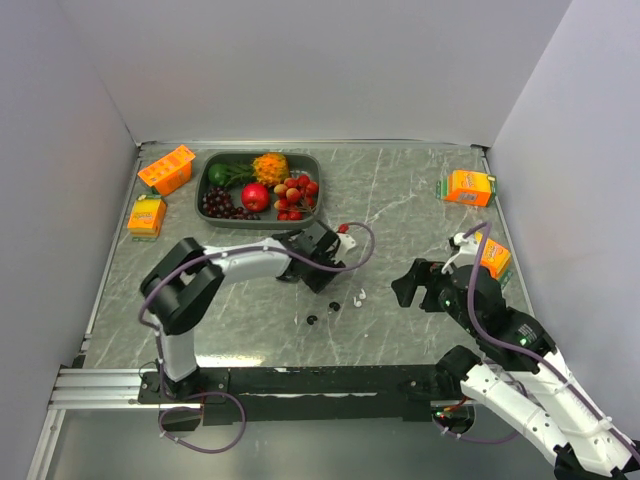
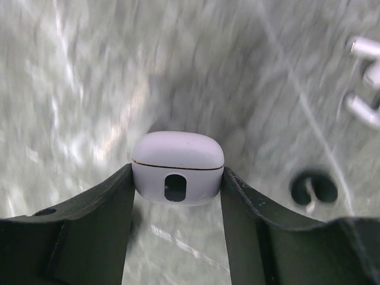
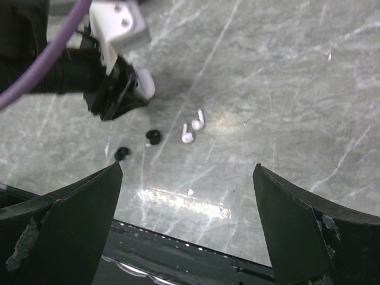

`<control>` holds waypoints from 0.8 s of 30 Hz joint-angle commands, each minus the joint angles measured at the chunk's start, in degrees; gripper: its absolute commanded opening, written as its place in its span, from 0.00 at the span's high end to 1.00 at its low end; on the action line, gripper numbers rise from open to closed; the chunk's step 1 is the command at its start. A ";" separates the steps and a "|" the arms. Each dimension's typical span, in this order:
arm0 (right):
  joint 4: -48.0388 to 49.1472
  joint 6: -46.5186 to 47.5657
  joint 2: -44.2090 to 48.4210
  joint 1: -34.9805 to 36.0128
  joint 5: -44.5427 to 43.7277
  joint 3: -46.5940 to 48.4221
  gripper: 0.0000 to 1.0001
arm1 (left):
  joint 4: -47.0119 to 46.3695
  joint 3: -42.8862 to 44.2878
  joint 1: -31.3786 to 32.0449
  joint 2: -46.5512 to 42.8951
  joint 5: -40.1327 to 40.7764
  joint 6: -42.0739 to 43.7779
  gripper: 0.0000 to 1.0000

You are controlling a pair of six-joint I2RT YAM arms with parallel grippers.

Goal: Insert the wireless bluetooth earbuds into the charging case
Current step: Pick up the charging case at the center of the board, then open the charging case.

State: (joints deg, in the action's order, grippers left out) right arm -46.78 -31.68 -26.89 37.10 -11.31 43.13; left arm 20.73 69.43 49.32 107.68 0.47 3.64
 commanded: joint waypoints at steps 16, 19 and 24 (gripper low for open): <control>15.22 3.55 -12.12 0.16 26.22 3.62 0.00 | -53.60 -42.09 9.64 -40.35 -10.93 -8.65 0.99; 15.58 4.43 -16.51 0.25 29.14 5.29 0.00 | -54.48 -43.76 12.19 -42.72 -7.33 -7.42 0.99; 16.02 6.01 -22.75 1.65 31.09 7.57 0.01 | -51.85 -44.12 14.48 -46.59 -4.00 -5.58 0.99</control>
State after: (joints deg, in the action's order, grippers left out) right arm -34.61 -27.94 -46.33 37.39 14.98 46.89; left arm -27.31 24.86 62.13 64.45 -6.63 -4.60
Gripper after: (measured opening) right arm 0.994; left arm 0.583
